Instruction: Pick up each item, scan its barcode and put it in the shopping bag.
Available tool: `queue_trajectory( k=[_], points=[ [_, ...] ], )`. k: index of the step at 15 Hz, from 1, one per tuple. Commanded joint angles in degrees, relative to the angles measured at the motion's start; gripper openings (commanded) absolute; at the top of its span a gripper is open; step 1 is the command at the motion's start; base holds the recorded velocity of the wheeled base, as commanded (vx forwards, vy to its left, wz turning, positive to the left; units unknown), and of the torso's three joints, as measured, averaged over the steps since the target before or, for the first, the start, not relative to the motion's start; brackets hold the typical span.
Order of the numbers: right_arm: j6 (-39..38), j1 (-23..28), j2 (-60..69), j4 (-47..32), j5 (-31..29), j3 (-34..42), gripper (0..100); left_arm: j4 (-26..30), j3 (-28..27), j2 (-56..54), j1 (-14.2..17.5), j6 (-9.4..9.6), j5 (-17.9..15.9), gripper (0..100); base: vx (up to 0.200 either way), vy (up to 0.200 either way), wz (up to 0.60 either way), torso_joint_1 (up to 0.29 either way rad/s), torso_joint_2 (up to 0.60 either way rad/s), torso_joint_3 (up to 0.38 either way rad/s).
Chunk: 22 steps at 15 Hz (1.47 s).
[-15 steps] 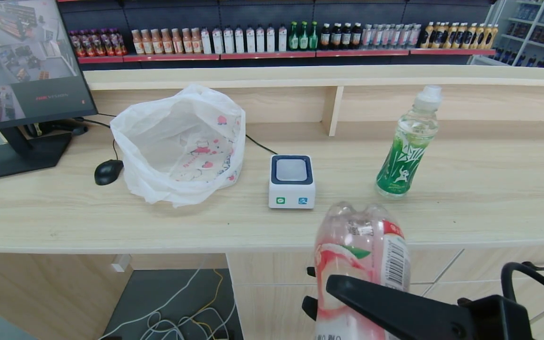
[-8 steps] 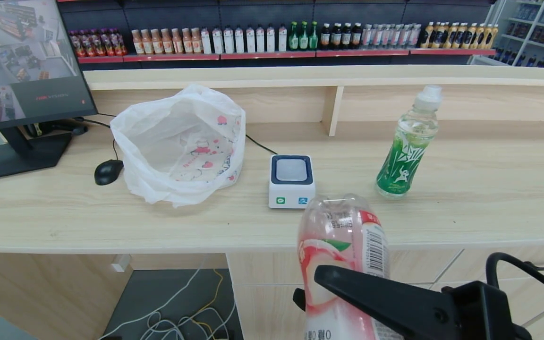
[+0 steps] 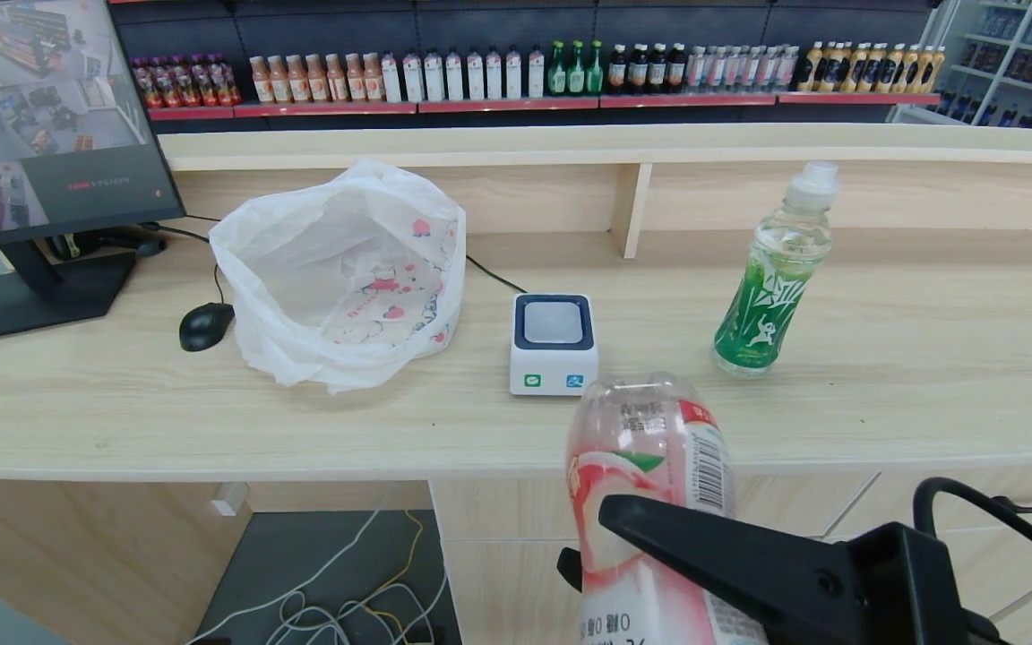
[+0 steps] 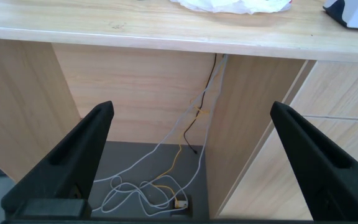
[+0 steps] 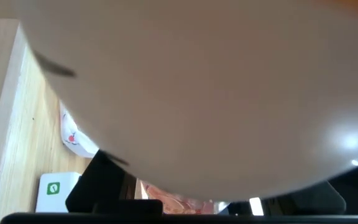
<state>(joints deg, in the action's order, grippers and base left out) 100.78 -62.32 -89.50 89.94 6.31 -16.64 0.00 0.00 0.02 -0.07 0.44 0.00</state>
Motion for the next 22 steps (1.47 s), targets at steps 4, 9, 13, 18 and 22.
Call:
queue_trajectory(
  k=[4,9,13,18,22],
  points=[
    [-9.1,0.8,-0.1,0.1,-1.0,0.4,0,0.0,0.0,0.0,0.0,0.00,0.0,100,0.000,0.000,0.00,0.000,0.00,0.000],
    [-33.0,3.7,0.4,0.1,-1.0,1.3,0,0.0,0.0,0.0,0.0,0.00,0.0,100,0.000,0.000,0.00,0.000,0.00,0.000],
    [-47.0,4.5,0.6,0.1,-1.6,2.0,0,0.0,0.0,0.0,0.0,0.00,0.0,100,0.000,0.000,0.00,0.000,0.00,0.000],
    [-60.8,4.0,-0.5,0.1,-0.3,6.0,0,0.0,0.0,0.0,0.0,0.00,0.0,100,0.000,0.000,0.00,0.000,0.00,0.000],
    [-65.6,4.1,-1.8,0.1,0.5,4.5,0,0.0,0.0,0.0,0.1,0.00,0.0,100,0.000,0.000,0.00,0.000,0.00,0.000]
  ],
)
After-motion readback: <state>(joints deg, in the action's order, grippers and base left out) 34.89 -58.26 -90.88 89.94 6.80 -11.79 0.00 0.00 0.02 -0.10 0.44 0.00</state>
